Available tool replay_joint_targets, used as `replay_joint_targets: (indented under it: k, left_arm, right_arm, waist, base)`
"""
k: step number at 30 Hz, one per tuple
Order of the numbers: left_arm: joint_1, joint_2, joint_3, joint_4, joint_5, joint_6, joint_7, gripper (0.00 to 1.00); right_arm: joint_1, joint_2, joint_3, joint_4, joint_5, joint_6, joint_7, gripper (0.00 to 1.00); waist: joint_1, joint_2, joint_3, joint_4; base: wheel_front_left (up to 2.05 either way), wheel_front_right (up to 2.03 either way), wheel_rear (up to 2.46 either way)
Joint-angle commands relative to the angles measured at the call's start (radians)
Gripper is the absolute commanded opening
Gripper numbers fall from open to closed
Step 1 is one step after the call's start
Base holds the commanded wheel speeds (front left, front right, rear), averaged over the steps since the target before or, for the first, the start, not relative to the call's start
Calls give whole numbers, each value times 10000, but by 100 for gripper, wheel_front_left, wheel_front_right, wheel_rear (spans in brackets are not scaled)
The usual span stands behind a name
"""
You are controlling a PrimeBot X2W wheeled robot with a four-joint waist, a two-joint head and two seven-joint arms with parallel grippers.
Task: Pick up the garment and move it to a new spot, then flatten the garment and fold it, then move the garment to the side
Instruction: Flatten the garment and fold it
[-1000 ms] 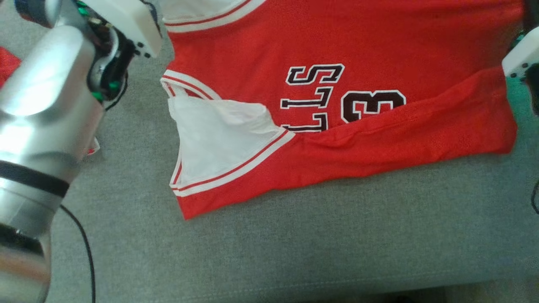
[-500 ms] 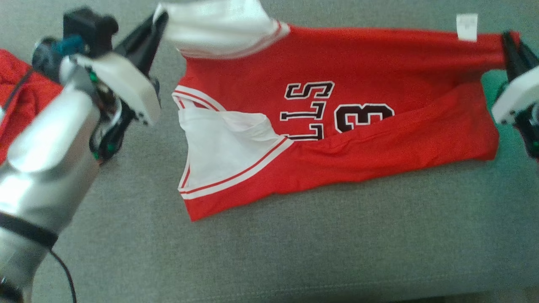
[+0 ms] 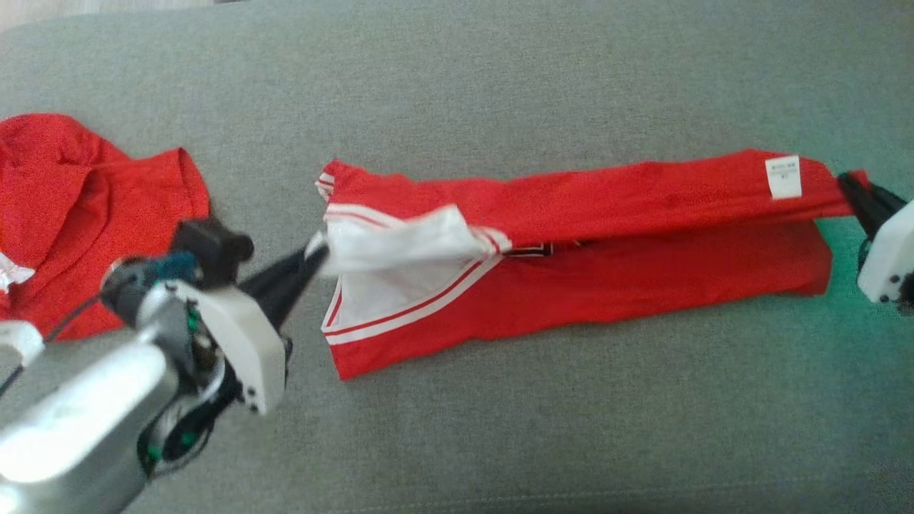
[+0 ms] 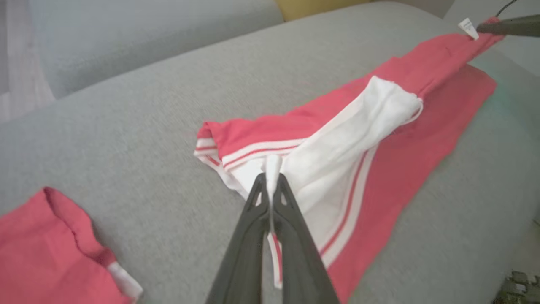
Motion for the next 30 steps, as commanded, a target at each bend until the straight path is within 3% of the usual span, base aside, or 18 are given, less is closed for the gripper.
replay_joint_targets:
  k: [1, 6, 7, 8, 9, 10, 14, 18, 24, 28, 30]
  left_arm:
    - [-120, 654, 420, -520, -96, 158, 186, 0]
    - [402, 789, 116, -1076, -215, 398, 556, 0]
    - [444, 755, 38, -1050, -186, 411, 605, 0]
    - [463, 721, -43, -992, -120, 417, 633, 27]
    - [470, 688, -105, -909, -42, 438, 639, 84]
    - [479, 669, -162, -780, 53, 487, 638, 100]
    - [511, 454, 21, -260, 73, 764, 217, 100]
    - [581, 143, 685, 8, -236, 1197, -704, 100]
    - [708, -606, 2072, 181, -876, 1723, -2448, 100]
    - [1040, -1408, 3337, 3, -1045, 1795, -2824, 100]
    - [1291, -1924, 4179, -261, -589, 1734, -2838, 100]
  right_arm:
    - [206, -560, 10, -394, 108, -9, 193, 0]
    - [696, -880, 45, -873, 240, -9, 992, 0]
    - [768, -901, 23, -908, 222, -9, 1122, 35]
    - [864, -895, -11, -891, 260, -9, 1343, 100]
    - [947, -876, -69, -873, 312, -9, 1566, 100]
    - [1006, -850, -136, -893, 330, -9, 1750, 100]
    - [1086, -671, -827, -1229, 73, -9, 1738, 100]
    - [1000, -222, -1742, -1540, -400, -9, 819, 100]
    - [1150, 1131, -2998, -2284, -1405, -9, -1047, 100]
    - [1488, 2136, -3656, -2858, -2078, -9, -2127, 100]
    - [1730, 2574, -3894, -3165, -2450, -9, -2626, 100]
  waist:
    - [1, -1, -39, 6]
    - [1, -1, -80, -13]
    - [1, -1, -85, -22]
    - [1, -1, -97, -34]
    - [1, -1, -110, -52]
    - [1, -1, -125, -81]
    - [1, -1, -254, -197]
    - [1, -1, -412, -261]
    - [1, -1, -698, -224]
    - [1, -1, -867, -165]
    - [1, -1, -938, -130]
  base:
    - [0, 0, 0]
    - [0, 0, 0]
    - [0, 0, 0]
    - [0, 0, 0]
    - [0, 0, 0]
    - [0, 0, 0]
    - [0, 0, 0]
    - [0, 0, 0]
    - [0, 0, 0]
    - [0, 0, 0]
    - [0, 0, 0]
